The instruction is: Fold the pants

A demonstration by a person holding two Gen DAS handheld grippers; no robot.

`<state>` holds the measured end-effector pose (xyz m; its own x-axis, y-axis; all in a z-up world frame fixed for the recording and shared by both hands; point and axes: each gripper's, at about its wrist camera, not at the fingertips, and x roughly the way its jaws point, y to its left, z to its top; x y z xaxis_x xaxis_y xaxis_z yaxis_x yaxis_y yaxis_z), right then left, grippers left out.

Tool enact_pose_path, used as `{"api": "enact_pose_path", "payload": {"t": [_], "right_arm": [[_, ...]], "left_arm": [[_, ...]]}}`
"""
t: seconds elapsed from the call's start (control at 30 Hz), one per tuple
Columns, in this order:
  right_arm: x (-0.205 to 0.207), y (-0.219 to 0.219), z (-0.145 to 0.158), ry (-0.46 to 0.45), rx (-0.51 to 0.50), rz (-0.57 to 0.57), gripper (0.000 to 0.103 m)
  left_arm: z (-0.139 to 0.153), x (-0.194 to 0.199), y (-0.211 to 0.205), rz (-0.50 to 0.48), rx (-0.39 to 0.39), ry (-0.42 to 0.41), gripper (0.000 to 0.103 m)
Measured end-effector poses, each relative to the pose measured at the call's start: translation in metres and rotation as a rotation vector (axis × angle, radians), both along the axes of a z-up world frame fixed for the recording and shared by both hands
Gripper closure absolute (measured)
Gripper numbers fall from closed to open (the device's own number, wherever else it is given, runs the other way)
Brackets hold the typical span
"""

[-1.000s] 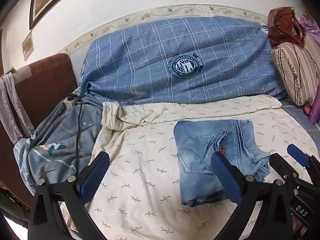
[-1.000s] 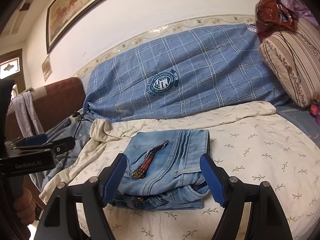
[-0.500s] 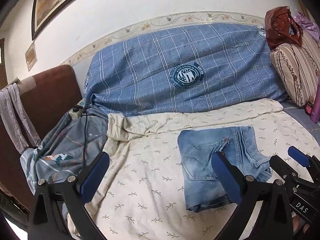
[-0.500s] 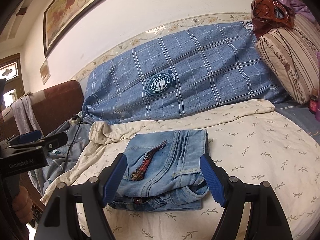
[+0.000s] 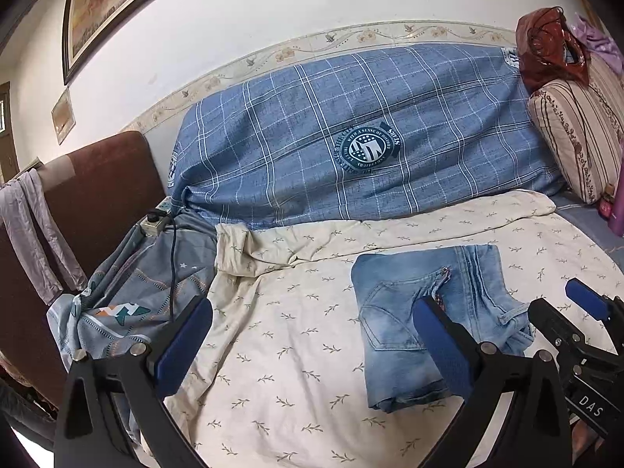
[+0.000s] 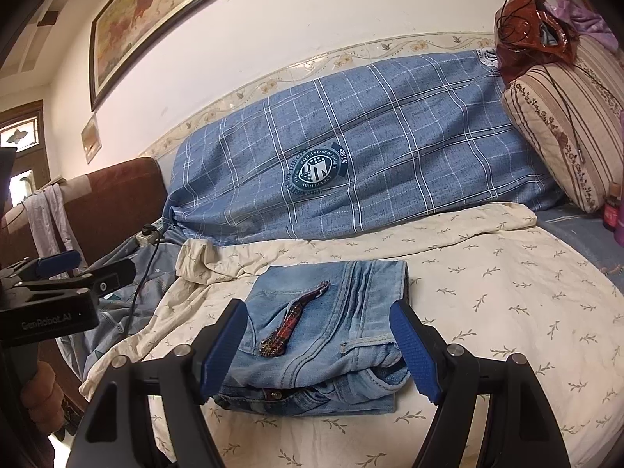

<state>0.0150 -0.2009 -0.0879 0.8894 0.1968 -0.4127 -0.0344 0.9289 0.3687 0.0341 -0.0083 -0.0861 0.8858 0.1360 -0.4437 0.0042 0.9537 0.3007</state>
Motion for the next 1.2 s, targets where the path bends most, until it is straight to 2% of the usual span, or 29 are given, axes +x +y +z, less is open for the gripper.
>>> {"api": "enact_pose_path", "payload": {"t": [0.83,1.0,1.2], "right_arm": [[0.0,0.003,0.001,-0.005,-0.012,0.006,0.025],[-0.003,0.004,0.003,-0.016,-0.035,-0.011,0.025],[-0.008,0.013,0.013,0.005,-0.096,-0.051,0.025]], "left_arm": [[-0.001,-0.001,0.004,-0.006,-0.034,0.027,0.0],[-0.001,-0.002,0.007,-0.021,-0.052,0.031,0.0],[-0.01,0.0,0.015,-0.034,-0.084,0.078,0.0]]}}
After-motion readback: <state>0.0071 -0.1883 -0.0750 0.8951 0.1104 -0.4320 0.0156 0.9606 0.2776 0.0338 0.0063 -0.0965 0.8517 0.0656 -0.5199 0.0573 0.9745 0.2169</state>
